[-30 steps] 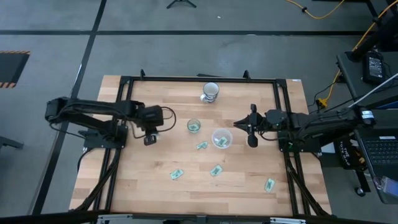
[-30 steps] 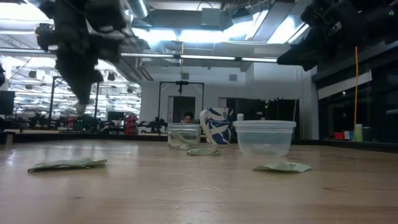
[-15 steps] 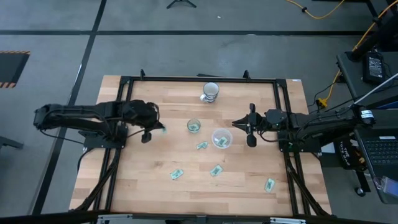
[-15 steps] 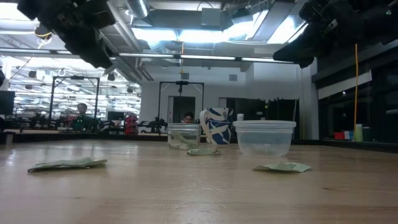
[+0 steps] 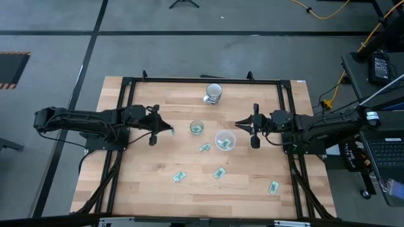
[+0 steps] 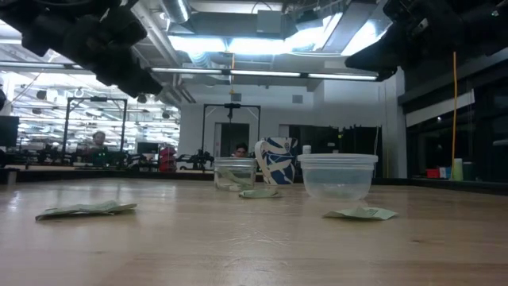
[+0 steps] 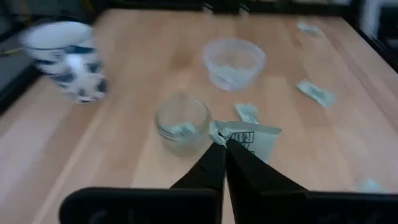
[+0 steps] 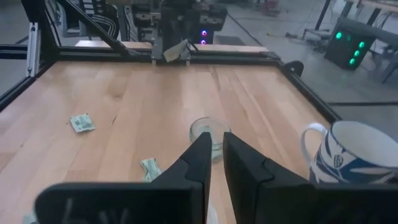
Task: Pick and place Stevia / Truvia into bins
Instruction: Put the stevia packet into the glass container
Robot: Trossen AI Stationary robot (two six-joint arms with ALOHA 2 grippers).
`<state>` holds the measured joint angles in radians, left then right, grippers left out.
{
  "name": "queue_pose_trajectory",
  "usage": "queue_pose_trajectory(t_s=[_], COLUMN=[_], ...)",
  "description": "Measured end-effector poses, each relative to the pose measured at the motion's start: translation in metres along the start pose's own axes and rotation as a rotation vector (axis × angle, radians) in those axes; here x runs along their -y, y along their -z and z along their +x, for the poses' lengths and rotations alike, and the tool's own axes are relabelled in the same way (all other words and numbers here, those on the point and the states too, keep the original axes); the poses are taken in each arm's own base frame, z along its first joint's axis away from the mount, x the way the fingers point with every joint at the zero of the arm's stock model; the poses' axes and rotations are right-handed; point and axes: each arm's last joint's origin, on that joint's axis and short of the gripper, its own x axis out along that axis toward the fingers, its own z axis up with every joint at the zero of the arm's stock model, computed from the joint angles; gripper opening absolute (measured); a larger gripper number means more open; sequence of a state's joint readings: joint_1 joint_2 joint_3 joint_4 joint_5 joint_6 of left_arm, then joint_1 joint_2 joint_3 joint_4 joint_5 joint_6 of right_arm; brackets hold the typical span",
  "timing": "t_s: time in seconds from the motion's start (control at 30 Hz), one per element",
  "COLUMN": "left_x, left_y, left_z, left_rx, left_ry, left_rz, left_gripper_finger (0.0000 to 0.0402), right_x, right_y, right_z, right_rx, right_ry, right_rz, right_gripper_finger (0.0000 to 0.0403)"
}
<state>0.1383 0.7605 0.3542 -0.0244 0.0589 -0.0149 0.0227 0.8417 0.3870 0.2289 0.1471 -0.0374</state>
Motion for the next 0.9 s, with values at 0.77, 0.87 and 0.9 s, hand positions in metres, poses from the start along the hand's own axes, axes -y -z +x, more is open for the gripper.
queue_pose_trajectory(t_s=[0.77,0.87,0.9], left_x=[-0.009,-0.015,-0.017], left_y=[-0.033,-0.043,-0.046], left_z=[0.09,0.1,0.103], left_rx=[-0.079,-0.105,-0.121], left_ry=[-0.047,-0.091,-0.107], left_rz=[0.097,0.092,0.095], left_gripper_finger=[0.0003,0.0003,0.0003], right_x=[0.0,0.0,0.0], right_y=[-0.003,-0.003,-0.003], right_z=[0.0,0.0,0.0], right_rx=[-0.016,-0.015,-0.015], right_ry=[-0.011,-0.01,-0.011], right_rz=[-0.026,-0.026,-0.026], right_gripper_finger=[0.0046,0.0046,0.0046])
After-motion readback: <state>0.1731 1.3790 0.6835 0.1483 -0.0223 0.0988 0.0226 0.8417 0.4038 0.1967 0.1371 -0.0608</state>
